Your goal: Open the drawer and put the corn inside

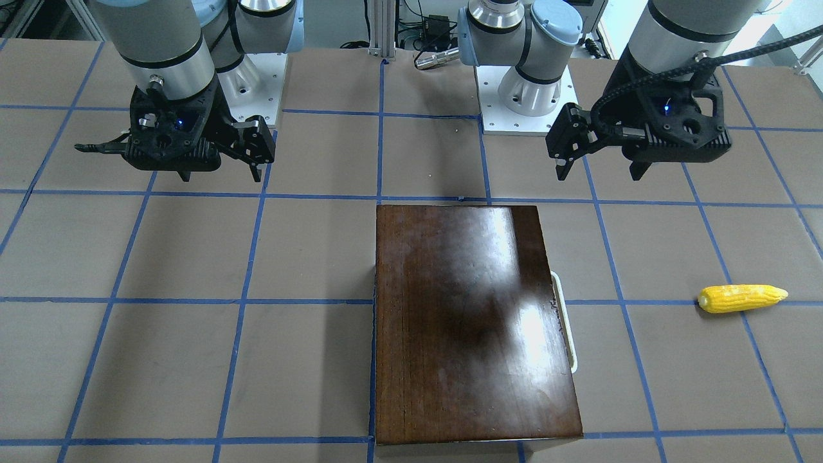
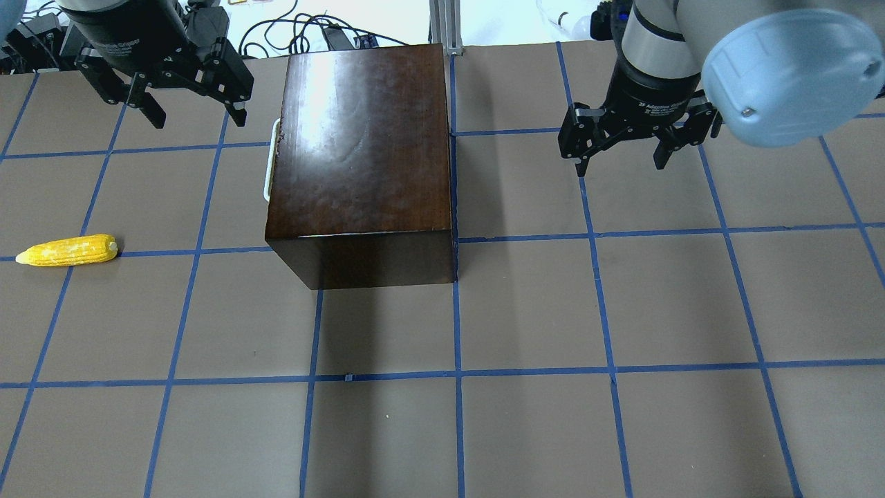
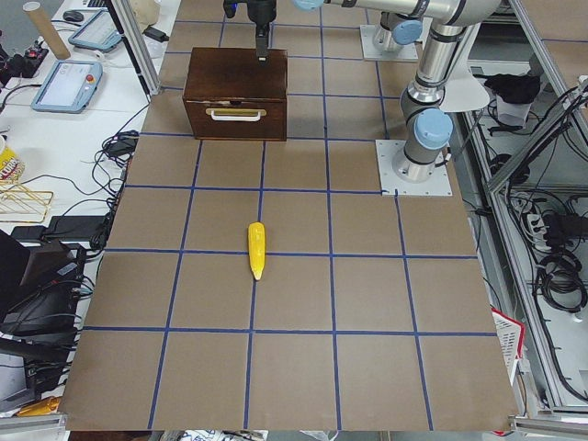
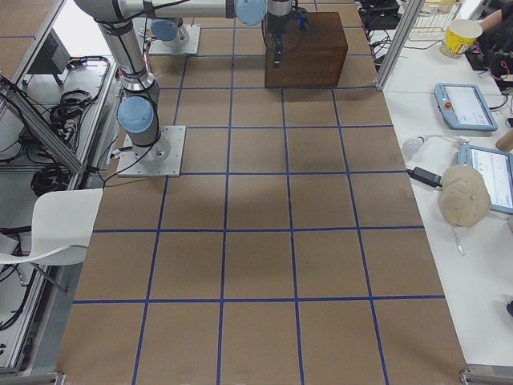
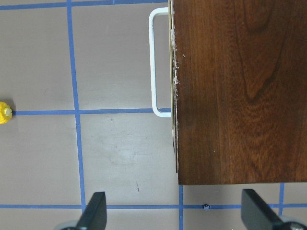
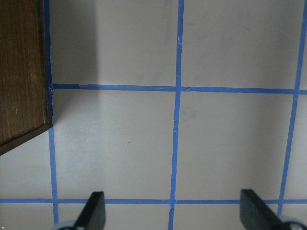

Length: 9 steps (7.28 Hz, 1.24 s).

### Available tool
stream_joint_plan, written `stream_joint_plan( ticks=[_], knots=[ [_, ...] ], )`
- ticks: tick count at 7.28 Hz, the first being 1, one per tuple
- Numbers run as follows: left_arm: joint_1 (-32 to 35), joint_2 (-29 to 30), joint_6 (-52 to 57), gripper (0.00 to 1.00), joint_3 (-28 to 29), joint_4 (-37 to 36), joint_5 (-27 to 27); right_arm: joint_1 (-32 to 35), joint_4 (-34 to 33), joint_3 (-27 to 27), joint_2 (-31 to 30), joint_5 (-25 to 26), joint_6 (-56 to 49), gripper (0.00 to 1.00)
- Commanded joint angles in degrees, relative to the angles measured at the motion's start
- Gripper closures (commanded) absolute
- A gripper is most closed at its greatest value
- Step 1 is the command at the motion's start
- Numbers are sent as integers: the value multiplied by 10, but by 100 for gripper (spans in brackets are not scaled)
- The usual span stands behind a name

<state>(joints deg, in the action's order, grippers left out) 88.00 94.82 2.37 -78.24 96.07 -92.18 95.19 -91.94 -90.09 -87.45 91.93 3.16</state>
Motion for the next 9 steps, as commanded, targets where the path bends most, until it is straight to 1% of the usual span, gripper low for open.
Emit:
stream_joint_plan(
  ticks=[1,4,5,6,8,9],
  knots=[
    [2,-2,3,0,-2,1,-1,0,0,0,0,0,0,0],
    [-4,1,30,0,-11,-2,2,0,0,0,0,0,0,0],
    [-8,11,24,0,-30,-24,1,0,0,0,0,0,0,0],
    [-23,19,29,0,-37,-41,6,0,0,0,0,0,0,0],
    [-72,44,37,0,-31,-41,8,0,0,0,0,0,0,0],
    [-102,59,77,0,-32,-42,31,0,0,0,0,0,0,0]
  ],
)
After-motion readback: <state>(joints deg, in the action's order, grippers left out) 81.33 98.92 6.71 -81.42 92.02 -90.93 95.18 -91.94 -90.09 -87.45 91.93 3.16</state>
